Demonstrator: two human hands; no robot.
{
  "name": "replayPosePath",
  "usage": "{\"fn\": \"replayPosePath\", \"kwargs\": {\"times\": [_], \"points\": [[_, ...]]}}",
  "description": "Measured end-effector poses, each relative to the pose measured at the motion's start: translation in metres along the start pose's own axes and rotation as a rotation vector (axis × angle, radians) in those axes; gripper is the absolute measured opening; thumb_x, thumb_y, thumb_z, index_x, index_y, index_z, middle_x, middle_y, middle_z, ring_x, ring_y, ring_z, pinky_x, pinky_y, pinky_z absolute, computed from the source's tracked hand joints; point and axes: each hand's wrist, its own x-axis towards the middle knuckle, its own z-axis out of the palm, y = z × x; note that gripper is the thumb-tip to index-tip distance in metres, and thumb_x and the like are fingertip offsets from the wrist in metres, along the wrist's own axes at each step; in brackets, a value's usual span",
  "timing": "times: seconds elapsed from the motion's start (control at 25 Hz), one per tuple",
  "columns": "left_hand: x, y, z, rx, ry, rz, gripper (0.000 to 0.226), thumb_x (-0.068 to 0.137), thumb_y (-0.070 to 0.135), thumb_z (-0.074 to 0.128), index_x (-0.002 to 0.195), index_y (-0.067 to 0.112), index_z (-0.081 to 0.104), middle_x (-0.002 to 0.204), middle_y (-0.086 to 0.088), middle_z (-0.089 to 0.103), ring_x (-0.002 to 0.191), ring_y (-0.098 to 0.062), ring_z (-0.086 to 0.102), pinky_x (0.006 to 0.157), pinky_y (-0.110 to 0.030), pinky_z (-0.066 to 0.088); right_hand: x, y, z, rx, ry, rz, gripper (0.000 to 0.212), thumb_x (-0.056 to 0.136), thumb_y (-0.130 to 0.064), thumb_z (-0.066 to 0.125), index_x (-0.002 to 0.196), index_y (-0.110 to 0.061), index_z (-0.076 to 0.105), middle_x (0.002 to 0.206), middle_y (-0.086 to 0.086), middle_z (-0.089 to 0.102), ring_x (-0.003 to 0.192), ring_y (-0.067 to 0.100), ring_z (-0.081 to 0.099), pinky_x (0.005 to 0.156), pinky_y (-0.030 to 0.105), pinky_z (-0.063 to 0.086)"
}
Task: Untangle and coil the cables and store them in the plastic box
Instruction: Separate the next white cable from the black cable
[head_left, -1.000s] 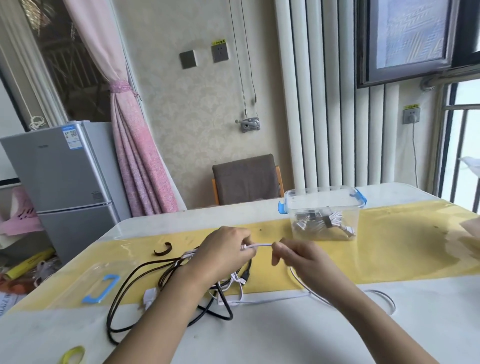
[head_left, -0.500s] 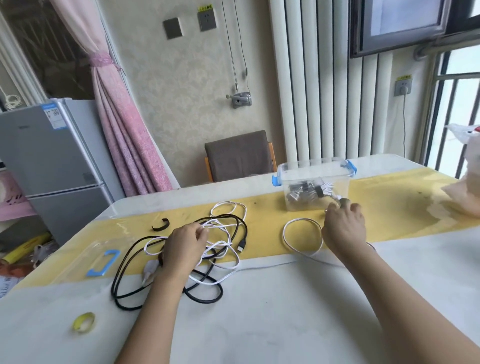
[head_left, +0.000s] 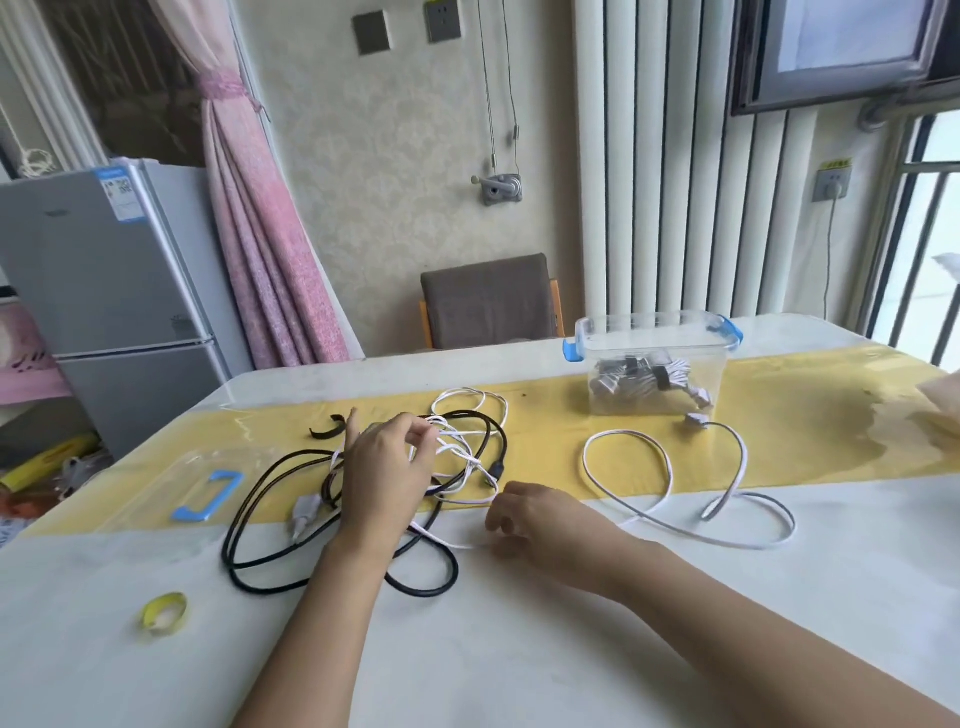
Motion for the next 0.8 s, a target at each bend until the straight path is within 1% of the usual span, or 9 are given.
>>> {"fn": "replayPosePath", "kwargs": {"times": [0.08, 0.16, 0.28, 0.4, 0.48, 0.52, 0.6, 0.72, 0.8], "points": [[-0.004, 0.01, -0.002, -0.067, -0.013, 0.022, 0.014, 0.087, 0.018, 0.064, 0.074, 0.013, 0.065, 0.069, 0.005, 0.066, 0.068, -0.015, 0.058, 0.084, -0.03, 0.044, 0.001, -0.001, 0.002, -0.09, -0.018, -0.033, 0.014, 0.094, -0.015, 0.05, 0.103, -0.013, 0.06, 0.107, 0.005, 0.055, 0.098, 0.022, 0.051, 0.078, 0.027, 0.039], [-0.01, 0.021, -0.001, -0.139, -0.096, 0.047, 0.019, 0.09, 0.026, 0.059, 0.077, 0.014, 0.067, 0.067, 0.008, 0.066, 0.065, -0.008, 0.057, 0.064, -0.022, 0.041, 0.0, -0.004, 0.004, -0.172, -0.062, -0.072, 0.015, 0.093, -0.007, 0.044, 0.101, -0.01, 0.056, 0.106, 0.008, 0.053, 0.097, 0.025, 0.049, 0.078, 0.03, 0.038], [-0.015, 0.026, -0.001, -0.261, -0.247, 0.038, 0.038, 0.09, 0.043, 0.044, 0.078, 0.017, 0.069, 0.063, 0.011, 0.066, 0.065, 0.002, 0.061, 0.061, -0.015, 0.043, -0.002, 0.005, -0.008, -0.06, 0.029, 0.014, 0.018, 0.093, -0.002, 0.039, 0.102, -0.014, 0.048, 0.098, 0.007, 0.054, 0.087, 0.028, 0.051, 0.066, 0.029, 0.032], [-0.018, 0.024, -0.002, -0.306, -0.377, 0.01, 0.04, 0.085, 0.054, 0.047, 0.074, 0.021, 0.068, 0.067, 0.009, 0.068, 0.069, -0.001, 0.065, 0.068, -0.025, 0.051, -0.002, 0.033, -0.041, -0.06, 0.47, 0.158, 0.019, 0.095, -0.01, 0.047, 0.103, -0.014, 0.064, 0.098, 0.008, 0.064, 0.086, 0.032, 0.06, 0.069, 0.035, 0.045], [-0.016, 0.021, 0.002, -0.191, -0.39, 0.035, 0.029, 0.081, 0.048, 0.053, 0.076, 0.024, 0.068, 0.068, 0.008, 0.068, 0.068, -0.006, 0.064, 0.068, -0.03, 0.052, -0.009, 0.05, -0.068, -0.051, 0.763, 0.282, 0.02, 0.094, -0.013, 0.048, 0.092, -0.012, 0.068, 0.089, 0.008, 0.062, 0.077, 0.032, 0.057, 0.063, 0.035, 0.039], [-0.013, 0.018, 0.003, -0.127, -0.345, 0.046, 0.024, 0.082, 0.043, 0.055, 0.078, 0.023, 0.068, 0.069, 0.007, 0.068, 0.069, -0.01, 0.064, 0.067, -0.031, 0.051, -0.014, 0.057, -0.08, -0.031, 0.829, 0.39, 0.022, 0.095, -0.014, 0.046, 0.09, -0.011, 0.067, 0.088, 0.008, 0.06, 0.074, 0.03, 0.052, 0.061, 0.034, 0.031], [-0.007, 0.008, 0.0, -0.091, -0.186, 0.03, 0.013, 0.087, 0.029, 0.062, 0.082, 0.019, 0.069, 0.072, 0.007, 0.069, 0.072, -0.015, 0.065, 0.066, -0.03, 0.049, -0.023, 0.07, -0.092, -0.028, 0.829, 0.611, 0.024, 0.096, -0.013, 0.041, 0.093, -0.008, 0.064, 0.09, 0.01, 0.055, 0.073, 0.027, 0.043, 0.061, 0.034, 0.024], [-0.003, -0.006, -0.008, -0.128, -0.074, -0.006, 0.016, 0.089, 0.025, 0.062, 0.088, 0.013, 0.073, 0.077, 0.003, 0.07, 0.072, -0.017, 0.065, 0.069, -0.033, 0.05, -0.026, 0.073, -0.086, -0.139, 0.614, 0.764, 0.027, 0.091, -0.004, 0.041, 0.102, -0.007, 0.065, 0.093, 0.011, 0.049, 0.081, 0.031, 0.043, 0.065, 0.035, 0.032], [-0.006, -0.002, -0.006, -0.148, -0.111, 0.045, 0.029, 0.087, 0.034, 0.055, 0.093, 0.014, 0.075, 0.075, 0.003, 0.069, 0.069, -0.014, 0.063, 0.069, -0.034, 0.048, -0.021, 0.061, -0.072, -0.33, 0.46, 0.691, 0.041, 0.083, 0.001, 0.043, 0.118, -0.012, 0.062, 0.119, 0.013, 0.049, 0.111, 0.034, 0.041, 0.091, 0.04, 0.036]]}}
